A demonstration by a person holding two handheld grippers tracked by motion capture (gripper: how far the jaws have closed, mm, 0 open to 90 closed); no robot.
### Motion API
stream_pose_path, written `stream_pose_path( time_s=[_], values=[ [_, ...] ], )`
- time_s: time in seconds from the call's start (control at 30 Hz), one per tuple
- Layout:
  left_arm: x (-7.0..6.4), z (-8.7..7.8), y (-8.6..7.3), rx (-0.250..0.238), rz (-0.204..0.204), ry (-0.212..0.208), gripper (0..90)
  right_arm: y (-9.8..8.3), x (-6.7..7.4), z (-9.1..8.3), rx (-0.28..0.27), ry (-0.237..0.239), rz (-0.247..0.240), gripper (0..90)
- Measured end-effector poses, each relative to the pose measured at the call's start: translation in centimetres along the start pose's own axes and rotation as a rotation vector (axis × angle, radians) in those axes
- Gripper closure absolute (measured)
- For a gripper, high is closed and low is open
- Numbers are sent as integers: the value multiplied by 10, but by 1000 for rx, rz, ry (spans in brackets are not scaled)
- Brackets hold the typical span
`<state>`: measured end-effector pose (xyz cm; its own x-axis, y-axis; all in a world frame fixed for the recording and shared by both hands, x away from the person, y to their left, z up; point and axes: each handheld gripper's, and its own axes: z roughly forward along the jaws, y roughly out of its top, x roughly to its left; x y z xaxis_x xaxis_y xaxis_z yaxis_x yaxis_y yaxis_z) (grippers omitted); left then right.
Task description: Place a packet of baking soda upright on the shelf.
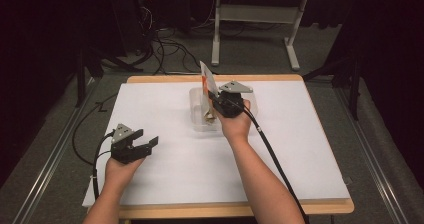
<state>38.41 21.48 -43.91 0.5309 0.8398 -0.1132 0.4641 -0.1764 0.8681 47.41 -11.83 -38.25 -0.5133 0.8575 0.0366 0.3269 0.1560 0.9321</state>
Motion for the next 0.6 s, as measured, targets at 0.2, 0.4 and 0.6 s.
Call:
stream_pose_path(
  time_s=[0.2, 0.4, 0.6],
  values=[
    [0, 1, 0, 2, -1, 2, 322, -6, 5, -7, 4, -9, -33, 898],
    [0, 1, 0, 2, 0, 2, 322, -10, 8, -6, -5, 6, -20, 900],
    [0, 1, 0, 2, 0, 2, 322, -13, 9, -5, -9, 12, -1, 900]
  ],
)
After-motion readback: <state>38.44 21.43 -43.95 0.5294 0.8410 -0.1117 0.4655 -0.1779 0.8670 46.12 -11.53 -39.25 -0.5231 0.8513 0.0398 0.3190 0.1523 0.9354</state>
